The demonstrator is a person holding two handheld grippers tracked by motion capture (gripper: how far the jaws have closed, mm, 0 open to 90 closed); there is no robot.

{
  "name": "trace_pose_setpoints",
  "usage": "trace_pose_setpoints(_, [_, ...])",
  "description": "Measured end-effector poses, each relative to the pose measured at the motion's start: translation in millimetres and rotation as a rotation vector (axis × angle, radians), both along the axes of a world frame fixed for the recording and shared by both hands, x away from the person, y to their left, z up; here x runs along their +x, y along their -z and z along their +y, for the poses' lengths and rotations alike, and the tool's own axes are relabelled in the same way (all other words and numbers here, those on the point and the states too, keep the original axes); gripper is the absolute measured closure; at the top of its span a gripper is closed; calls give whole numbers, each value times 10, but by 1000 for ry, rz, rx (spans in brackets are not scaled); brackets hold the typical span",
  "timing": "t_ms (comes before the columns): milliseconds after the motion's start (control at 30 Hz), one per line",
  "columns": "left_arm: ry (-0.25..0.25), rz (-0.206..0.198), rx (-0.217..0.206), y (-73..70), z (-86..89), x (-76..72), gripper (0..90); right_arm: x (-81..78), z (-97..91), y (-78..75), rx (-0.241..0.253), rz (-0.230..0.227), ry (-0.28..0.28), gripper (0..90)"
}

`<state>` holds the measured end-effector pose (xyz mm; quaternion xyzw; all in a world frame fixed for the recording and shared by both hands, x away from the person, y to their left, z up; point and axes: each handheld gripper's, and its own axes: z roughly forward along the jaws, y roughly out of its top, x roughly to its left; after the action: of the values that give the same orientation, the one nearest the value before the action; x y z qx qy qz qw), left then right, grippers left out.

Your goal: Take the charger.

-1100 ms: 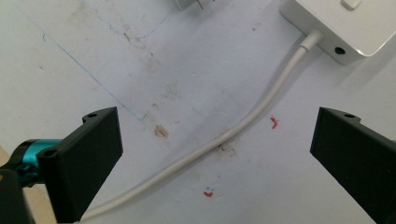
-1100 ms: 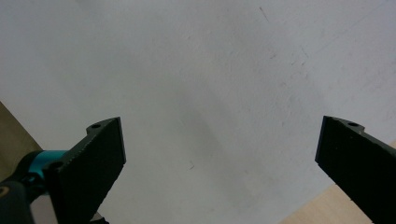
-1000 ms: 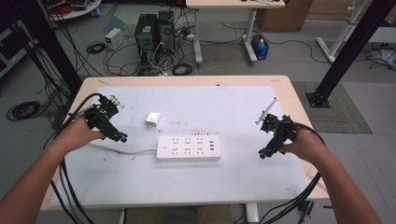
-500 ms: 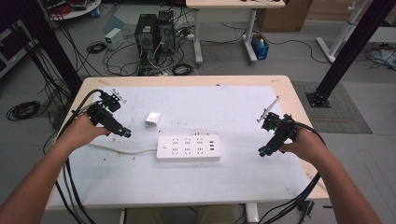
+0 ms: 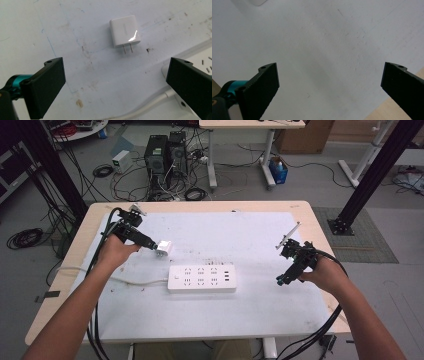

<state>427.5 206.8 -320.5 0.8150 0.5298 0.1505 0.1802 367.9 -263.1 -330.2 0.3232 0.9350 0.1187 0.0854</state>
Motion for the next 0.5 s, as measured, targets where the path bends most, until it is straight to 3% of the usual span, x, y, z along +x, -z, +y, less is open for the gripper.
trace_pose_setpoints(233, [-34, -11, 4, 147, -110, 157, 23, 10, -4, 0, 0, -5, -10, 10])
trace_pose_setpoints(400, [-87, -27, -31, 315, -209, 324, 23, 38, 2, 13, 4, -9, -4, 10])
trace_pose_setpoints(500, [-97, -2, -29, 400, -240, 394, 23, 47, 0, 18, 8, -11, -2, 10])
